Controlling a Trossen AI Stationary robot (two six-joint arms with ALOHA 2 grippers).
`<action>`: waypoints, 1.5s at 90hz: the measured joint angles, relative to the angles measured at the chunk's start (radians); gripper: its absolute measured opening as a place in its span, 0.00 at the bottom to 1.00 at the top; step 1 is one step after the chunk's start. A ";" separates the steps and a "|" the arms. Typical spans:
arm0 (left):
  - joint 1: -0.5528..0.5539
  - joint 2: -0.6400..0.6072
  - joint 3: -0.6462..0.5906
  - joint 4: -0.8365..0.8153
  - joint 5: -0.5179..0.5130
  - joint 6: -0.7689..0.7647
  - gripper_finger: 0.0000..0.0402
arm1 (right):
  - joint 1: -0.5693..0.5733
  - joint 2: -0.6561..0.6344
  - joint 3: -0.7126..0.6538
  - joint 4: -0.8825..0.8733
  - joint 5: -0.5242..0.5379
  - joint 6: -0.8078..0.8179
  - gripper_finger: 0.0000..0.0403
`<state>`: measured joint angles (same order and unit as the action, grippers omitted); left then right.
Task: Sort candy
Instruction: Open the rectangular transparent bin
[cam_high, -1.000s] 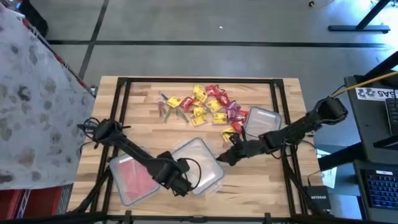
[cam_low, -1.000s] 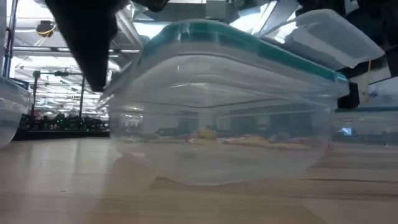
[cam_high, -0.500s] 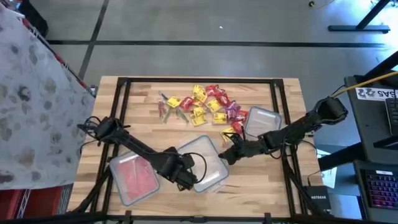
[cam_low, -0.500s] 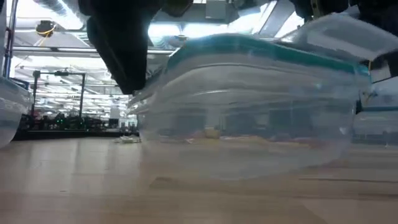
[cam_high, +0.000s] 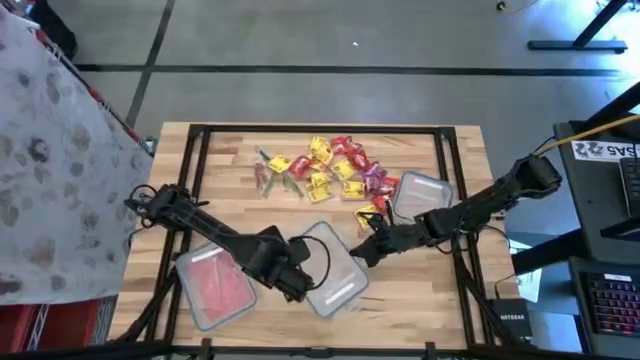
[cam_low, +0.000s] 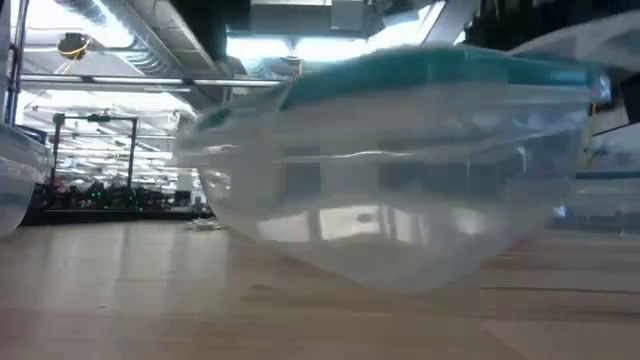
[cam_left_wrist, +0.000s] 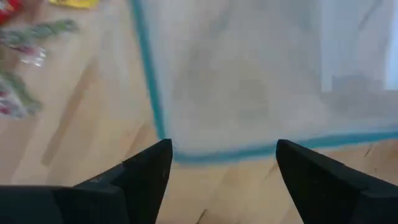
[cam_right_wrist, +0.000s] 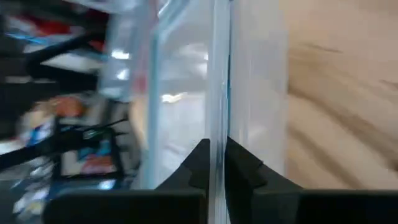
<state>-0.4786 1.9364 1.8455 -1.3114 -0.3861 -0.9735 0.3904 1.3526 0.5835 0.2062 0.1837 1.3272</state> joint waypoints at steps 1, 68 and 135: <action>0.001 -0.003 0.001 0.001 -0.004 -0.002 0.68 | 0.000 0.000 0.000 0.003 -0.003 -0.005 0.01; 0.018 -0.029 0.001 -0.007 -0.059 0.005 0.68 | -0.004 0.008 0.001 0.100 0.097 0.069 0.01; 0.166 -0.099 0.000 -0.137 0.074 0.027 0.68 | -0.004 0.009 0.001 -0.034 0.032 -0.076 0.01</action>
<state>-0.3125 1.8370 1.8454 -1.4482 -0.3118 -0.9463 0.3866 1.3615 0.5846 0.1719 0.2160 1.2508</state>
